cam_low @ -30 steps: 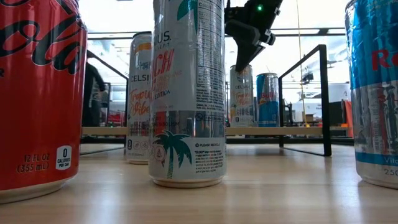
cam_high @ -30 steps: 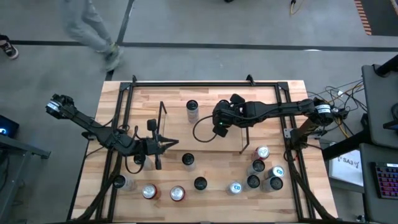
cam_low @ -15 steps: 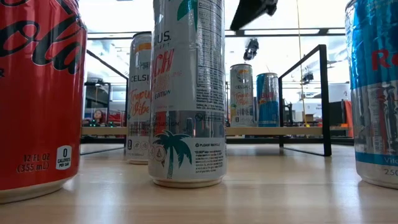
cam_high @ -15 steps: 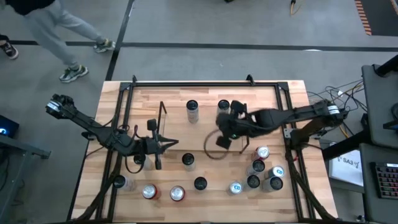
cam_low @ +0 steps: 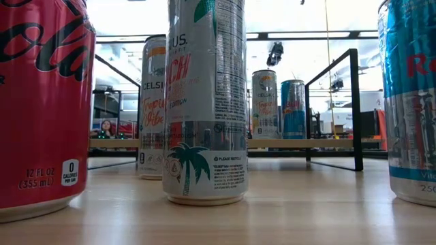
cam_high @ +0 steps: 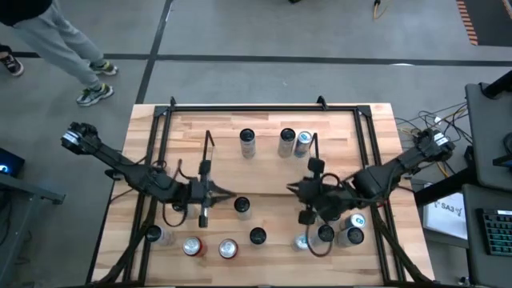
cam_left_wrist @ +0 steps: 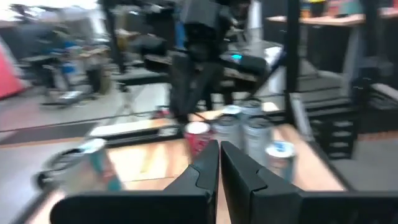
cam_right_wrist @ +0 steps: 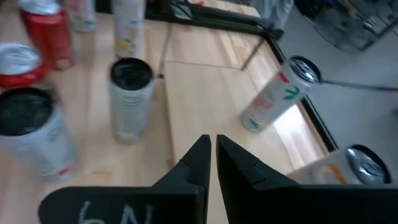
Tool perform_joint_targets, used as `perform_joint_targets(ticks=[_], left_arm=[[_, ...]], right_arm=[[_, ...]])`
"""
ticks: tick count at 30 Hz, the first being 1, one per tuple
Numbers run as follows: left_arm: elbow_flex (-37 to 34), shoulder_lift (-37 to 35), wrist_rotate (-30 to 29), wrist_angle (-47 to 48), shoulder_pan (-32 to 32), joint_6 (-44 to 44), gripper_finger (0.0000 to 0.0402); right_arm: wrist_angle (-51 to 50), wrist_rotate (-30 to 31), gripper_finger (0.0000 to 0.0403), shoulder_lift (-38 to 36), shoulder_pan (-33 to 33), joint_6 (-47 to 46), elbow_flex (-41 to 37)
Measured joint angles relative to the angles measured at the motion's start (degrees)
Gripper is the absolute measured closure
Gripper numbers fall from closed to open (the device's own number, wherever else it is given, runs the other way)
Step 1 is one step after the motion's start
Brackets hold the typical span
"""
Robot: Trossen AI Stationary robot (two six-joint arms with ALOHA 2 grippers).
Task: Place canned beverage on shelf
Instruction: Put the left red and black soda can on the shelf
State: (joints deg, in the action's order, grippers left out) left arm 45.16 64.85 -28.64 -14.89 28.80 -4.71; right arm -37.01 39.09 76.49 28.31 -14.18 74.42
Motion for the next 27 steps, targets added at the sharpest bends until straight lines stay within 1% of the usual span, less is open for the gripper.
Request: perform_joint_targets(ticks=[4,6,8,11,15,18,20,24,27], left_arm=[[3.19,4.44,1.70,0.97,0.04,1.08,0.0402],[5.71,6.94,1.86,3.37,0.05,4.77,0.0402],[9.10,9.45,2.11,8.46,0.27,9.93,0.0402],[16.38,13.57,2.68,21.85,0.62,16.27,0.0402],[27.46,20.04,2.79,45.26,2.41,25.59,0.0402],[35.30,24.93,2.98,62.93,4.59,29.89,0.0402],[39.77,28.06,5.40,73.63,5.96,32.25,0.0402],[46.82,32.97,13.82,88.14,8.58,36.96,0.0402],[48.72,34.79,17.43,92.67,10.95,39.75,0.0402]], right_arm=[[0.50,0.02,0.0385,0.25,1.89,0.73,-0.73],[0.48,0.01,0.0385,0.46,2.41,0.82,-0.89],[0.54,0.02,0.0385,0.48,2.87,1.24,-1.11],[0.43,0.02,0.0385,0.43,3.81,1.76,-1.64],[0.48,0.06,0.0385,0.30,5.25,2.14,-2.38],[0.46,-0.02,0.0385,0.28,6.00,2.23,-3.09],[0.51,-0.04,0.0385,0.28,6.04,2.09,-3.44],[0.50,0.00,0.0385,0.28,5.93,1.31,-4.02],[0.67,0.00,0.0385,0.33,5.96,1.29,-4.20]])
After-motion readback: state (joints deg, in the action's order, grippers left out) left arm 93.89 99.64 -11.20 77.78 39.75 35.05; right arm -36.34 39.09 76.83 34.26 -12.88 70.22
